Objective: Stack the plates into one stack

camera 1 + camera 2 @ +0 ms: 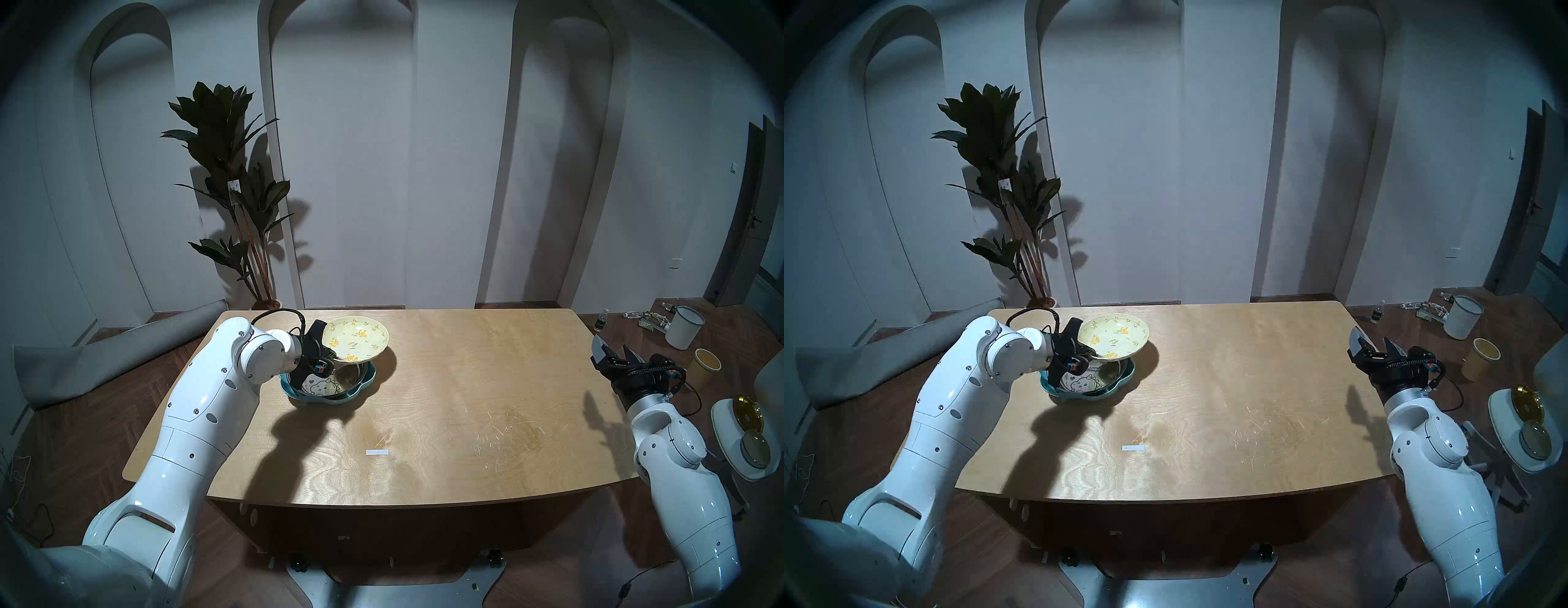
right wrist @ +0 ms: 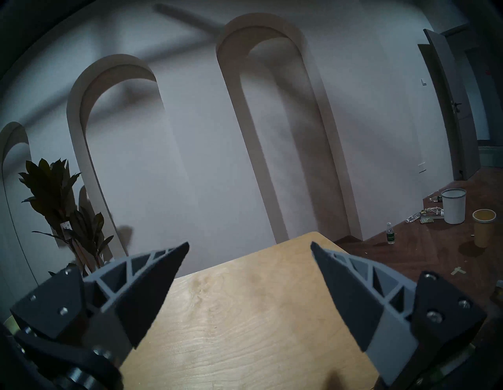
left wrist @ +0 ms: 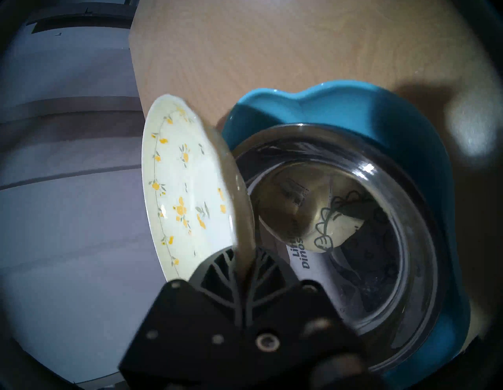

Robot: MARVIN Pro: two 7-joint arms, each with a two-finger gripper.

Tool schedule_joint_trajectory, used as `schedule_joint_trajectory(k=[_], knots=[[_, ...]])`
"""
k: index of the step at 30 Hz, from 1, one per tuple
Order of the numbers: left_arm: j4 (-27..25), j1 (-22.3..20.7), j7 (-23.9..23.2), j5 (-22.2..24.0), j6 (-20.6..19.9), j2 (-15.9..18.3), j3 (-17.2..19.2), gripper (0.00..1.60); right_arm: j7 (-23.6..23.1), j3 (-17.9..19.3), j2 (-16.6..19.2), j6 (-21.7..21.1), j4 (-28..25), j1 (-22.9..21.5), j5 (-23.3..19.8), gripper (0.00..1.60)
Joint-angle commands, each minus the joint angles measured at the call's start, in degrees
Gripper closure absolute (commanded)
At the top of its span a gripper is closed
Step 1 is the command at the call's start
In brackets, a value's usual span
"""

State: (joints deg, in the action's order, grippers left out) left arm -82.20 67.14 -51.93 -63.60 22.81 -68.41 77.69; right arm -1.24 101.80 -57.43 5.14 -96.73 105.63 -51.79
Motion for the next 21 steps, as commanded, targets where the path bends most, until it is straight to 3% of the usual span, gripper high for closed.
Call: schedule_joint_trajectory(k=[1, 13, 21], knots=[[-2.2, -1.6, 0.8, 1.9, 1.4, 1.7, 2.9, 1.6, 1.0, 0.0, 0.6, -0.2, -0.5, -2.6, 0.5, 0.0], [-1.0, 0.2, 1.6, 2.6, 3.7, 4.2, 5.1, 1.6, 0.5, -1.9, 0.4, -0.1, 2.2, -6.5, 0.8, 0.0], [1.2, 0.6, 3.6, 1.0, 4.8, 4.8, 4.7, 1.6, -0.9, -2.4, 0.4, 0.5, 2.8, -7.7, 0.8, 0.0]])
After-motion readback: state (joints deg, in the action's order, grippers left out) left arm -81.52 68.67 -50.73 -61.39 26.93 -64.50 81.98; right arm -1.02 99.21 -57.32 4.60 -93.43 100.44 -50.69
